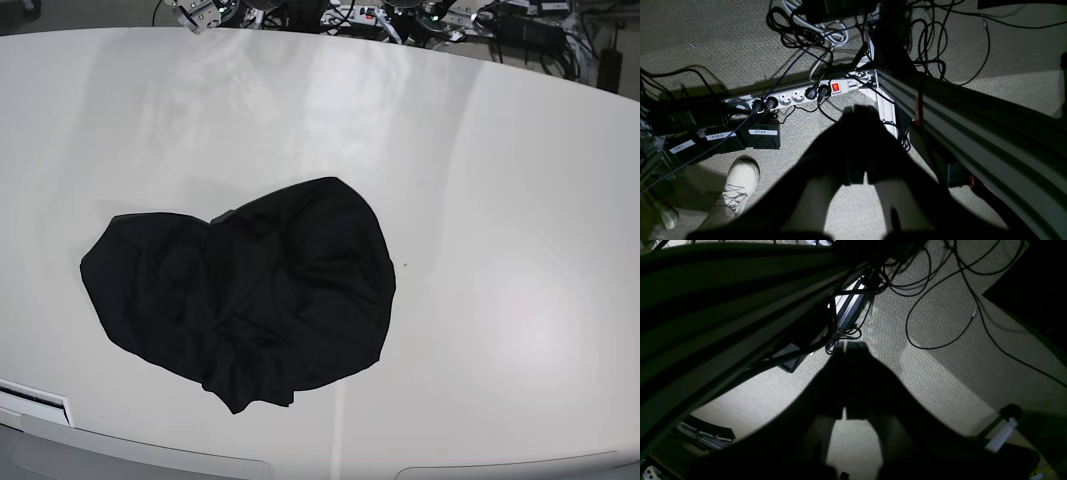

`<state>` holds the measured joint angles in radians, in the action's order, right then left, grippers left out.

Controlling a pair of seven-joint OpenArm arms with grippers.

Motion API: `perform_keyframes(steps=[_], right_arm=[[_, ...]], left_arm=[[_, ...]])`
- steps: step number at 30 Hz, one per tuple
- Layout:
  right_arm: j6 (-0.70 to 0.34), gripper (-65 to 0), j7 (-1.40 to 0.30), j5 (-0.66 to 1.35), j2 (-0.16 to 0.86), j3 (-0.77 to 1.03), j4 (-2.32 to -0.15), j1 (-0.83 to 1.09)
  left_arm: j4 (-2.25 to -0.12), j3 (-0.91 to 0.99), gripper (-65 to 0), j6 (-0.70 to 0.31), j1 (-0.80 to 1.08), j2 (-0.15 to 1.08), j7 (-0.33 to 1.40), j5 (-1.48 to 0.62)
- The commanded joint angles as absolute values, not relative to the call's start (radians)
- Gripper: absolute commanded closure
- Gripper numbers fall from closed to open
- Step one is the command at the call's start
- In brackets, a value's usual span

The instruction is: Layout the t-shirt on the table in an organized manner, then fold the t-shirt properly

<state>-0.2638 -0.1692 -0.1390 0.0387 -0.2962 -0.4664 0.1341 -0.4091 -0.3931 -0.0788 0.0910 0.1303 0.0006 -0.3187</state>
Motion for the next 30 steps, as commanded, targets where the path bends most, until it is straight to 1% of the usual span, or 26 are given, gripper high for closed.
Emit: perform_keyframes(steps=[1,23,30], right_arm=[[-0.273,0.0,-0.169,-0.136,0.044,-0.29,-0.487,0.102],[-0.273,0.0,-0.169,-0.136,0.044,-0.29,-0.487,0.108],[-0.254,0.0,-0.168,-0.136,0.048,-0.29,-0.489,0.183]], left_arm=[[-0.417,-0.394,0.0,-0.081,0.091,0.13,-0.006,-0.327],[-0.417,-0.394,0.0,-0.081,0.091,0.133,-0.004,-0.327],[-0.417,-0.394,0.0,-0.081,0.137,0.136,0.005,-0.327]])
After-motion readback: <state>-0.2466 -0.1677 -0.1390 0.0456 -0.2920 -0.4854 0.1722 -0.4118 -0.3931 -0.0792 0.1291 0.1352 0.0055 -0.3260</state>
